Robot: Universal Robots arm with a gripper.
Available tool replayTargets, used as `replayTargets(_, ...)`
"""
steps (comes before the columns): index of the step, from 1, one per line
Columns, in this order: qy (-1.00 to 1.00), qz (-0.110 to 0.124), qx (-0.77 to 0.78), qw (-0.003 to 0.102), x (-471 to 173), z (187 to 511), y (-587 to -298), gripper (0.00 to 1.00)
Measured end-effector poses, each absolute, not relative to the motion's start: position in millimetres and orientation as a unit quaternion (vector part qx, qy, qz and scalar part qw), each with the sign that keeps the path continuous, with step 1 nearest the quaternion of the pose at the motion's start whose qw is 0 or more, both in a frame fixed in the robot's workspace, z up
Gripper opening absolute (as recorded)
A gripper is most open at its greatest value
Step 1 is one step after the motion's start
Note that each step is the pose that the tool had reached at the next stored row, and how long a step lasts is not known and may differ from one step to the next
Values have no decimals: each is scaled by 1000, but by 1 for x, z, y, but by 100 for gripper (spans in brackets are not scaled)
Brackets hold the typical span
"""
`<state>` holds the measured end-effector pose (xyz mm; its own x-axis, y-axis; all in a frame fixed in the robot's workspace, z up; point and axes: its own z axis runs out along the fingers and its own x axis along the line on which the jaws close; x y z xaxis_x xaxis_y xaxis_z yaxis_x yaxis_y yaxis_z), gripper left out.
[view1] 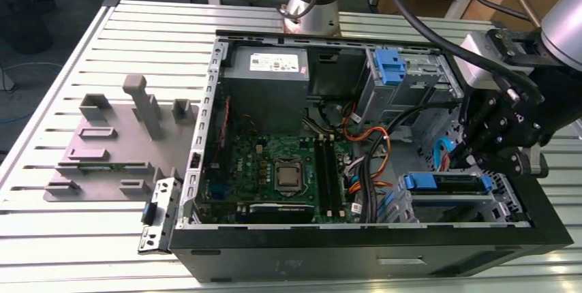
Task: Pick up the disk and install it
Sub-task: 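Insert the first disk wire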
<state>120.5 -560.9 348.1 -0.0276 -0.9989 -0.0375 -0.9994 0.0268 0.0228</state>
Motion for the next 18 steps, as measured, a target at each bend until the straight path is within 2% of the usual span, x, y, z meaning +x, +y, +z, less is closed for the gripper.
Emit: replayTargets(18,717,21,-697,5,121,342,-566,16)
